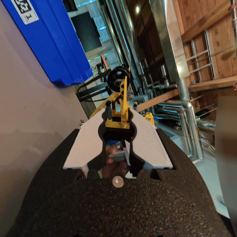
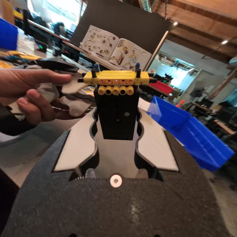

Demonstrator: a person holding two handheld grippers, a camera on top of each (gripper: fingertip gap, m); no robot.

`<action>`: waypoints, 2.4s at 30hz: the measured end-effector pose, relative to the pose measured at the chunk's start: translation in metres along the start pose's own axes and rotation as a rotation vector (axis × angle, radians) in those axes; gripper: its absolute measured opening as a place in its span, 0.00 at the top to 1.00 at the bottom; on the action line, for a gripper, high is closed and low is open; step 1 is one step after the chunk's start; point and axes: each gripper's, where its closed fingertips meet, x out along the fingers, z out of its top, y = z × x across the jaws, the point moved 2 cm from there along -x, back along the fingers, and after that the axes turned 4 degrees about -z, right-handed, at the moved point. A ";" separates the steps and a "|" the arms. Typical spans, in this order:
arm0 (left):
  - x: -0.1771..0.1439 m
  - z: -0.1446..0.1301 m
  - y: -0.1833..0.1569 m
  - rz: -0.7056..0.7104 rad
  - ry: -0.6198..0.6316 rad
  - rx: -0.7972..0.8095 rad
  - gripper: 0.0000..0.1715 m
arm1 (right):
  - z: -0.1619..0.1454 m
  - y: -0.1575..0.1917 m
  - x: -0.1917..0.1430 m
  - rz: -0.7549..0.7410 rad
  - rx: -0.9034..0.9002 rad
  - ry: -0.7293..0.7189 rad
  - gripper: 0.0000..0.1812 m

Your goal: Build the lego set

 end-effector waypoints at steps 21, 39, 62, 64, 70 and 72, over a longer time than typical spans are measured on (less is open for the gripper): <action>-0.080 -0.003 -0.019 0.311 0.485 0.607 0.78 | -0.034 0.004 -0.010 0.616 0.351 0.282 0.68; -0.081 -0.010 -0.009 0.285 0.451 0.560 0.78 | -0.070 0.006 -0.013 0.312 0.291 0.471 0.62; -0.094 -0.007 -0.009 0.303 0.415 0.572 0.78 | -0.110 -0.019 -0.018 0.241 0.096 0.656 0.69; -0.094 -0.008 -0.009 0.305 0.421 0.574 0.78 | -0.111 -0.021 -0.018 0.237 0.087 0.657 0.70; -0.092 -0.009 -0.009 0.304 0.420 0.579 0.78 | -0.117 -0.031 -0.014 0.169 0.057 0.662 0.70; -0.091 -0.011 -0.008 0.303 0.421 0.575 0.78 | -0.120 -0.035 -0.011 0.142 0.050 0.669 0.70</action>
